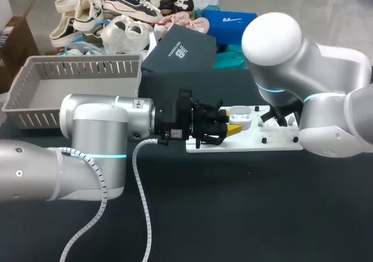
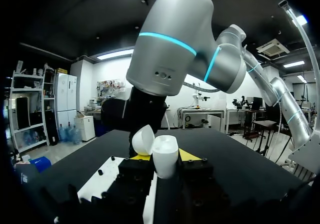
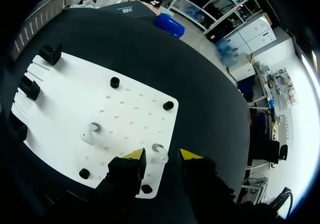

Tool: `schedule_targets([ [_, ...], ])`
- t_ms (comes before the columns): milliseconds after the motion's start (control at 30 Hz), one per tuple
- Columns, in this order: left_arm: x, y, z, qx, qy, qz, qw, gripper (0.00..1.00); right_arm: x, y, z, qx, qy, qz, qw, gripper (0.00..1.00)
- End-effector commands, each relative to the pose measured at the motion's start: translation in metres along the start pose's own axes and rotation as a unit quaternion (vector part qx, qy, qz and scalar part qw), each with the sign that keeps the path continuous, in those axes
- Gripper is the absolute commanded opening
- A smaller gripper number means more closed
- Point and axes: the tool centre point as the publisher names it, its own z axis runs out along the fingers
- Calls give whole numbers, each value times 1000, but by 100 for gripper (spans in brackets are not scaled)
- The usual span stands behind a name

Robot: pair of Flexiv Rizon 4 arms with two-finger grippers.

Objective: Pick up each earbud case from the left stands, insert the matching earbuds, close the lid, and place the case in the box.

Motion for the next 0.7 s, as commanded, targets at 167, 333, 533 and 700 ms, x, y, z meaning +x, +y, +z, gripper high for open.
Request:
schedule_targets([
  [167, 1, 0, 0, 0, -1, 0, 1000, 0, 0, 0, 2, 0, 3, -1, 1000, 37],
  [333, 1, 0, 0, 0, -1, 0, 1000, 0, 0, 1, 3, 0, 4, -2, 1000, 31],
  [533, 1, 0, 0, 0, -1, 0, 1000, 0, 2, 1, 4, -1, 6, -2, 1000, 20],
  [700, 1, 0, 0, 0, -1, 0, 1000, 0, 2, 1, 4, 0, 6, -2, 1000, 0],
])
